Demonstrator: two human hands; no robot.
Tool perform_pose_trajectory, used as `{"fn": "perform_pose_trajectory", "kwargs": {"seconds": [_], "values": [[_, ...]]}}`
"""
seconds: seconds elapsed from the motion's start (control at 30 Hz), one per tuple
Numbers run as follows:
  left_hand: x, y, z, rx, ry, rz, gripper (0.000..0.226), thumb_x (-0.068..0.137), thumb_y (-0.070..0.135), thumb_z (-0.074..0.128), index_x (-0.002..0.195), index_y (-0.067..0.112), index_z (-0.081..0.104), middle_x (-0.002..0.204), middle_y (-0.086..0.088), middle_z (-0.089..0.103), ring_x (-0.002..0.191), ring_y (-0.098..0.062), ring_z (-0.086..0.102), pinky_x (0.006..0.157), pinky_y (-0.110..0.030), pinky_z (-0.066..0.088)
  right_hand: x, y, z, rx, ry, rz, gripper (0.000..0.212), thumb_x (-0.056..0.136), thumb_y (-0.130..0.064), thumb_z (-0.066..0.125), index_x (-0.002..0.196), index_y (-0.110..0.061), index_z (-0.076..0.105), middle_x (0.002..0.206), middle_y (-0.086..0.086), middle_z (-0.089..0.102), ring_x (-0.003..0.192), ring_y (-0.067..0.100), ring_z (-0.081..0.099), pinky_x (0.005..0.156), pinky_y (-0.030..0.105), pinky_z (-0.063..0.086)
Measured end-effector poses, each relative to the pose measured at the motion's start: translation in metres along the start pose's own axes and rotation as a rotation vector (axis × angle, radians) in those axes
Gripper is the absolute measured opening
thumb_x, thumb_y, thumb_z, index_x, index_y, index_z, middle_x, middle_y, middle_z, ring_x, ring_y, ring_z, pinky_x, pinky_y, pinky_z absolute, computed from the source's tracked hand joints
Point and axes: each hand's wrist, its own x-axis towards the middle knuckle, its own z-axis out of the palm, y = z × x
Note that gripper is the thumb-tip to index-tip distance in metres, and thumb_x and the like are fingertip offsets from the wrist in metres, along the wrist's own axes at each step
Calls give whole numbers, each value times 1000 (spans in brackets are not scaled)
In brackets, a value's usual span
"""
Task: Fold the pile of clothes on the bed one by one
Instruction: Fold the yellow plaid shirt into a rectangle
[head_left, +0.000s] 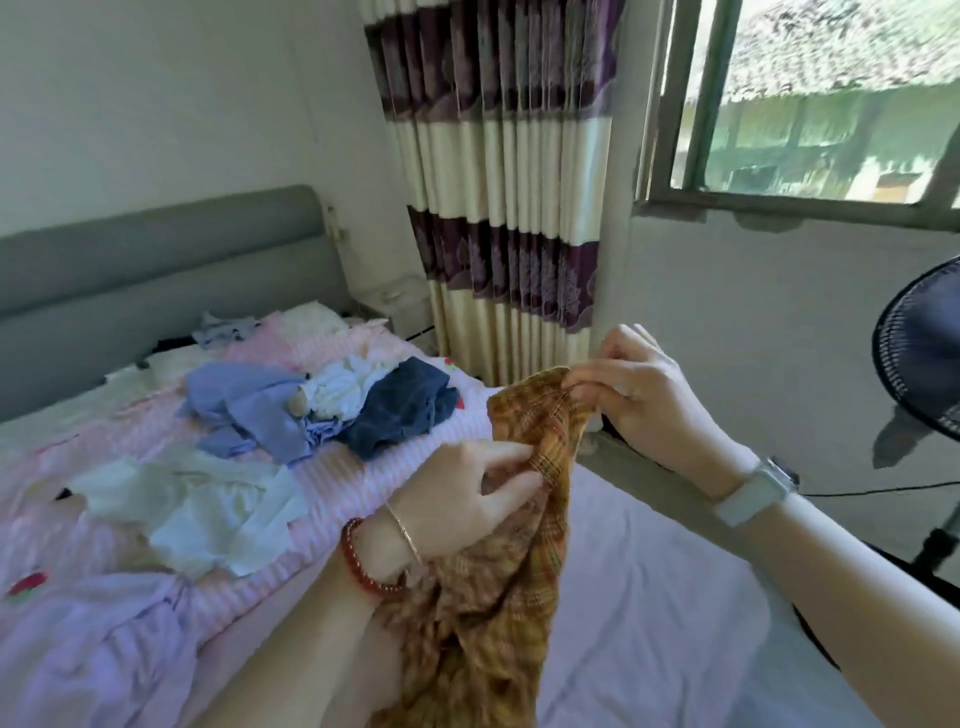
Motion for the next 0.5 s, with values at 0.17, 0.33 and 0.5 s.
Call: {"fn": "perform_pose_trajectory", "kwargs": {"seconds": [0.17, 0.33, 0.5], "values": [[-2, 3, -12, 30, 164, -158, 43, 80, 41, 49, 121, 30, 54, 115, 23, 49, 103, 4, 50, 92, -21, 41, -12, -15, -35, 181, -150, -61, 13, 82, -19, 63, 80, -12, 74, 70, -3, 60, 70, 13, 52, 67, 33, 47], [20, 42, 28, 62, -85, -176, 58, 83, 46, 59, 135, 32, 38, 127, 27, 37, 122, 0, 37, 101, -10, 25, -45, -13, -90, 218, -245, -87, 21, 85, -34, 56, 84, -20, 71, 76, -5, 65, 74, 9, 56, 69, 27, 48], [46, 100, 91, 44, -73, -129, 20, 93, 18, 54, 102, 8, 69, 94, -6, 70, 75, -3, 58, 68, -11, 42, -94, 11, -166, 291, -236, 130, 13, 85, -14, 66, 79, -24, 71, 73, -17, 61, 64, 2, 54, 64, 7, 38]]}}
